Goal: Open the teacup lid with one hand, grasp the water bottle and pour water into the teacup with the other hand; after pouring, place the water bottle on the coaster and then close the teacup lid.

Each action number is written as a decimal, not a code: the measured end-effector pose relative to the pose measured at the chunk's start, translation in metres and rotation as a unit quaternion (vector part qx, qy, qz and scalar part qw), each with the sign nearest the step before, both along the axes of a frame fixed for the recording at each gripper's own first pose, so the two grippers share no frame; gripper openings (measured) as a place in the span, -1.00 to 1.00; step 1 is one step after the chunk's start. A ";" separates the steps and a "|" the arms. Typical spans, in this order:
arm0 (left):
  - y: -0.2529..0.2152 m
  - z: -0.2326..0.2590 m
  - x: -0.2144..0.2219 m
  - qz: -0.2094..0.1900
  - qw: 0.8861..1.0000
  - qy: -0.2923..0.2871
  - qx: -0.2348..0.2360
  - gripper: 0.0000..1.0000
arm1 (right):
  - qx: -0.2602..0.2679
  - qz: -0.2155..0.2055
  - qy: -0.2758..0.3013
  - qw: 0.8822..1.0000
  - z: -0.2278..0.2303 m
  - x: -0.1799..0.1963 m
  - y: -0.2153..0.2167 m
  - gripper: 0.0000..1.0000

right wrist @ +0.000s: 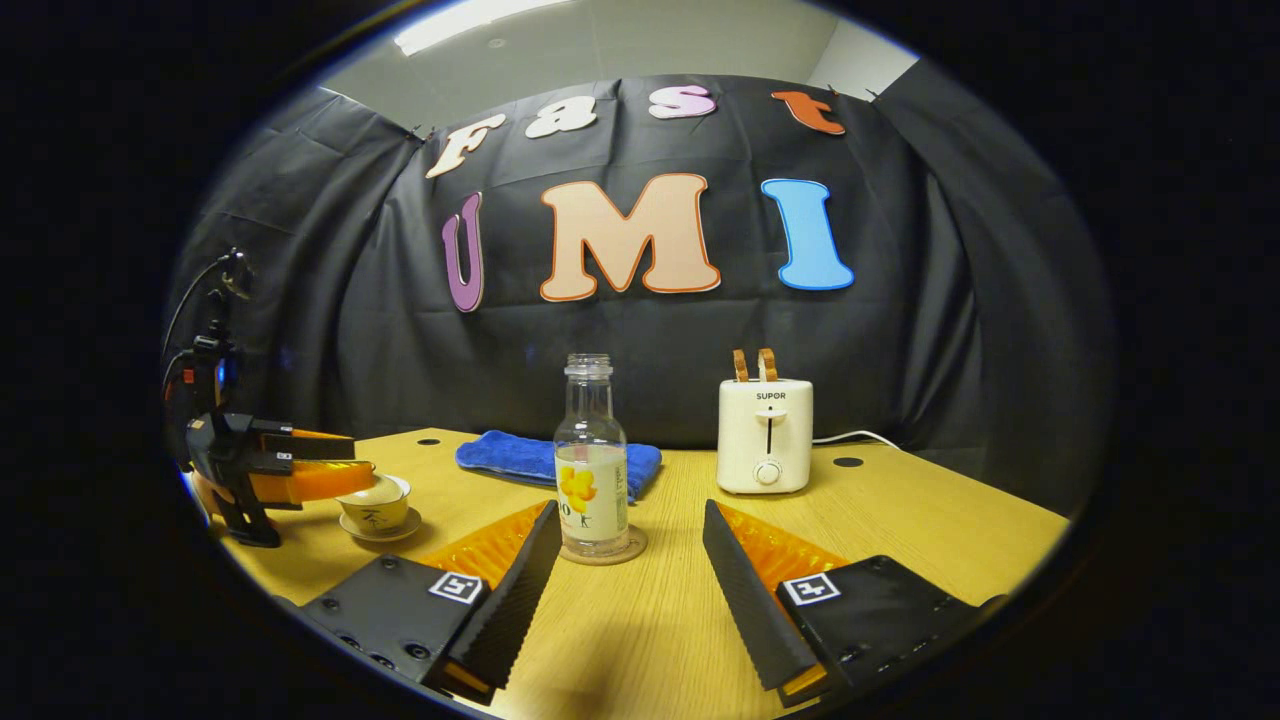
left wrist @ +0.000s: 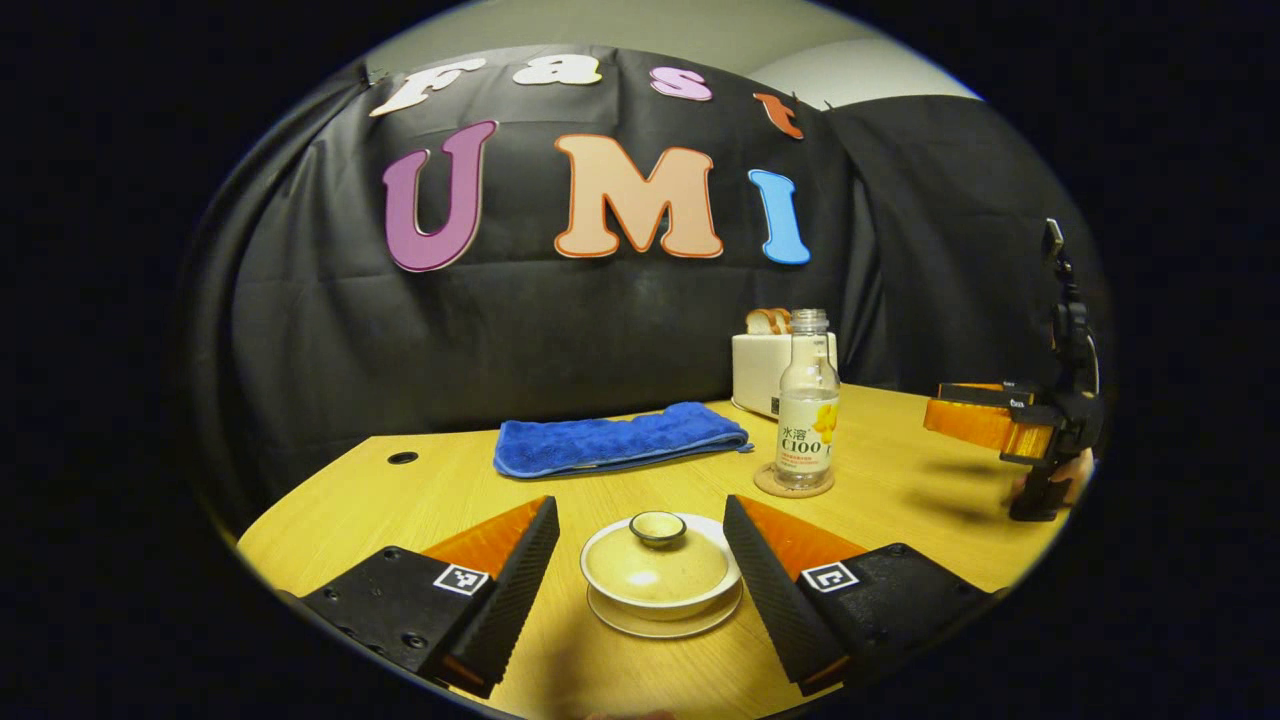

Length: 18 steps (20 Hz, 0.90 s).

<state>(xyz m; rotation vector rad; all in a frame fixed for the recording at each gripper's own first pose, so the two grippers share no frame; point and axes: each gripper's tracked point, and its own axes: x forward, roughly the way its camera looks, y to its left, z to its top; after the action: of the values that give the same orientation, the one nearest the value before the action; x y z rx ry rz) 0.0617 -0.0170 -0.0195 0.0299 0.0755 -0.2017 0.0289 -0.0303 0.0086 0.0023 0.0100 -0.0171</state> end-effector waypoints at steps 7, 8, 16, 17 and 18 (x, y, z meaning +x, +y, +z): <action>0.028 0.007 -0.026 0.069 0.997 -0.026 -0.018 1.00 | -0.001 -0.020 -0.001 1.000 0.000 -0.002 -0.008 0.77; 0.034 0.007 -0.029 0.085 0.996 -0.024 -0.018 0.94 | -0.001 -0.023 -0.001 1.000 0.000 -0.001 -0.010 0.84; 0.071 0.009 -0.046 0.191 0.981 -0.029 -0.011 0.94 | -0.003 -0.063 -0.002 0.998 0.002 -0.005 -0.025 0.77; 0.072 0.009 -0.046 0.193 0.981 -0.030 -0.011 0.94 | -0.003 -0.063 -0.002 0.998 0.002 -0.005 -0.025 0.76; 0.072 0.009 -0.045 0.194 0.981 -0.031 -0.011 0.94 | -0.003 -0.063 -0.002 0.998 0.002 -0.005 -0.025 0.76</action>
<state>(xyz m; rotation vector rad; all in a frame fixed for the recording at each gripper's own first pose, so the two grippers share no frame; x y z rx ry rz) 0.0164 0.0549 -0.0104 -0.0006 0.0167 0.1879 0.0240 -0.0549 0.0109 -0.0039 0.0053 -0.1434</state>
